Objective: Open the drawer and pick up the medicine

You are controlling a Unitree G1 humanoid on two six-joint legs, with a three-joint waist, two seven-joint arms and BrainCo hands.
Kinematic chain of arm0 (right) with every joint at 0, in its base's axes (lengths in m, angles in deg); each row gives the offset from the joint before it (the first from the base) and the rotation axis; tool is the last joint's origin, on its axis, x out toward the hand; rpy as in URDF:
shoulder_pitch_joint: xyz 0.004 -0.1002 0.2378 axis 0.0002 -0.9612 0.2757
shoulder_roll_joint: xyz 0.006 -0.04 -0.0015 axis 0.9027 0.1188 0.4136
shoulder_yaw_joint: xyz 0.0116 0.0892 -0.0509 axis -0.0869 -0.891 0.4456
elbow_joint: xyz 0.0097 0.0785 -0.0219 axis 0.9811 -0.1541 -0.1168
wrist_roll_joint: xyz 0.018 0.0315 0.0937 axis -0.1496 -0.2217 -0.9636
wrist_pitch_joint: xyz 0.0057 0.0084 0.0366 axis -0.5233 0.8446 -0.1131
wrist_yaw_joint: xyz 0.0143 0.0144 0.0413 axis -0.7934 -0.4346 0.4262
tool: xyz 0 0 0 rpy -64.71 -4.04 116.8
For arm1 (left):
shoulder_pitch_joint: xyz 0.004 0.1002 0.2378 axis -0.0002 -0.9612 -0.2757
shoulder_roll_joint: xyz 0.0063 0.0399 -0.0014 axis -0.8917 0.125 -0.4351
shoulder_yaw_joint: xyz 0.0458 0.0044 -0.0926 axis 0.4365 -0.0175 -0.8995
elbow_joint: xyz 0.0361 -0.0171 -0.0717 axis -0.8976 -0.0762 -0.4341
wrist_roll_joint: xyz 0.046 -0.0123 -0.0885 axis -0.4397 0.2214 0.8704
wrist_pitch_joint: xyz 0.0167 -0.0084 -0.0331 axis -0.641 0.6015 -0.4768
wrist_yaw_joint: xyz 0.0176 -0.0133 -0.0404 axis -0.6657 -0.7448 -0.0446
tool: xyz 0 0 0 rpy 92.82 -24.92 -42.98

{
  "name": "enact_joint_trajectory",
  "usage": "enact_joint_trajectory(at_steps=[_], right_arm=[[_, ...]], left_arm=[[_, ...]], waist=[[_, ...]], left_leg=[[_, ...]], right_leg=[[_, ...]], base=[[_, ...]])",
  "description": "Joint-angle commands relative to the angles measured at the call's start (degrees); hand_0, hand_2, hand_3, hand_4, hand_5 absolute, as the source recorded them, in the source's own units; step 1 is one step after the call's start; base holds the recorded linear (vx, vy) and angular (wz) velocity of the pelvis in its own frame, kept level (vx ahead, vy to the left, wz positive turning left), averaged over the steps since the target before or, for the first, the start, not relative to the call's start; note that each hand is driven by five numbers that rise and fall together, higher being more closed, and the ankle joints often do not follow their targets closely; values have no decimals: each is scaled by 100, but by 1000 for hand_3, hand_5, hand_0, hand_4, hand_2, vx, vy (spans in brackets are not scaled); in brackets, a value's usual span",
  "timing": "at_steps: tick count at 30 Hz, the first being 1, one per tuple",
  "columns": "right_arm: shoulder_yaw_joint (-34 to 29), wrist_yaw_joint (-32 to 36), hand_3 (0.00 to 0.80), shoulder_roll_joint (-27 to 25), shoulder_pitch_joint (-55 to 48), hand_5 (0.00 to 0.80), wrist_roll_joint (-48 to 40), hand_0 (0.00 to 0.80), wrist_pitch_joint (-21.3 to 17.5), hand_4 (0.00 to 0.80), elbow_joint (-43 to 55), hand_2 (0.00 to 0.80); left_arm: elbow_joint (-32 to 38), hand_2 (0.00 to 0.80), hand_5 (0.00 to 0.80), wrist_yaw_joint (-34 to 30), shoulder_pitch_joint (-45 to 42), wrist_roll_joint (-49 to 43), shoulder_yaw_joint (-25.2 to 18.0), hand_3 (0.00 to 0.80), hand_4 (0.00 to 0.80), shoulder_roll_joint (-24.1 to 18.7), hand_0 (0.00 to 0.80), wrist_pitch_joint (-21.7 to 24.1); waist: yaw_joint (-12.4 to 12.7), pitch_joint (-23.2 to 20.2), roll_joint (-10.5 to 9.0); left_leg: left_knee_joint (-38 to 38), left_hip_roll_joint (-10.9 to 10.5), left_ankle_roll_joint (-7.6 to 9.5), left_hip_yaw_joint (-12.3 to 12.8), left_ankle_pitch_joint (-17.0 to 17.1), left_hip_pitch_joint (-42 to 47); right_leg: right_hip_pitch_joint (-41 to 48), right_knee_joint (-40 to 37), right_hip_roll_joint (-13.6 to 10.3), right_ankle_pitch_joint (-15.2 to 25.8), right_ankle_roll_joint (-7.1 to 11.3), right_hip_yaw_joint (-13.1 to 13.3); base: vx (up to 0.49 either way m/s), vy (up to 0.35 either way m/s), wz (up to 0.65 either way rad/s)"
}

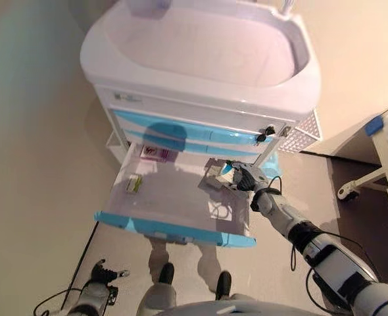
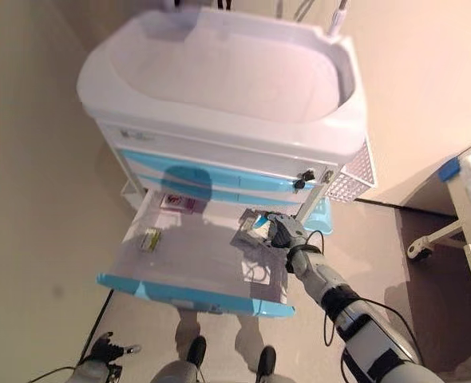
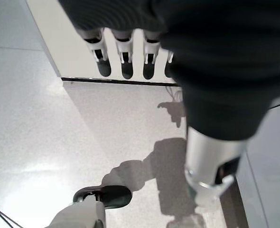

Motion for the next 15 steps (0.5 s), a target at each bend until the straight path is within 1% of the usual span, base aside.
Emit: enact_joint_trajectory(at_steps=[1,4,5,7,8,11,15], right_arm=[[-235,22,800,-431,27,800,68,800,-188,800,471,800],[-376,50,800,-533,-179,800,74,800,-228,800,781,800],[-508,67,800,-619,-315,800,67,800,-259,800,1002,800],[-564,62,800,-637,-374,800,55,800,-269,800,1062,800],[-706,76,800,-716,-495,800,44,800,-301,800,1349,800],[-845,71,800,-781,-642,800,19,800,-328,800,1580,800],[-1128,92,800,-886,-900,800,-42,800,-400,800,2146,800]], left_arm=[[-261,0,0,-11,136,-208,-136,0,0,-9,0,53],[-285,0,0,-30,44,-266,-207,0,0,21,0,42],[-270,0,0,-45,-12,-307,-257,0,0,34,0,49],[-291,0,0,-54,-25,-337,-271,0,0,42,0,43],[-300,0,0,-78,-70,-378,-302,0,0,56,0,29],[-290,0,0,-83,-121,-403,-343,0,0,76,0,20],[-306,0,0,-87,-179,-481,-418,0,0,91,0,6]], waist=[[-56,-152,21],[-86,-253,39],[-101,-310,55],[-107,-340,65],[-126,-386,78],[-142,-425,97],[-183,-486,119]], left_leg=[[32,-156,163,-180,-135,-198],[-21,-122,157,-143,-141,-103],[-40,-100,151,-117,-140,-68],[-48,-101,150,-113,-139,-46],[-46,-102,153,-96,-157,-2],[-54,-93,155,-94,-171,43],[-58,-86,152,-67,-195,96]], right_leg=[[-103,316,63,-110,316,-37],[-23,249,71,-110,322,-16],[5,237,68,-109,323,-11],[26,232,72,-110,322,-19],[62,233,74,-119,321,-14],[105,222,74,-125,322,-1],[141,217,90,-152,318,16]], base=[[57,3,-13],[57,-5,-12],[20,-3,-3],[33,-7,-6],[35,-9,-4],[25,-3,-2],[23,-4,-1]])
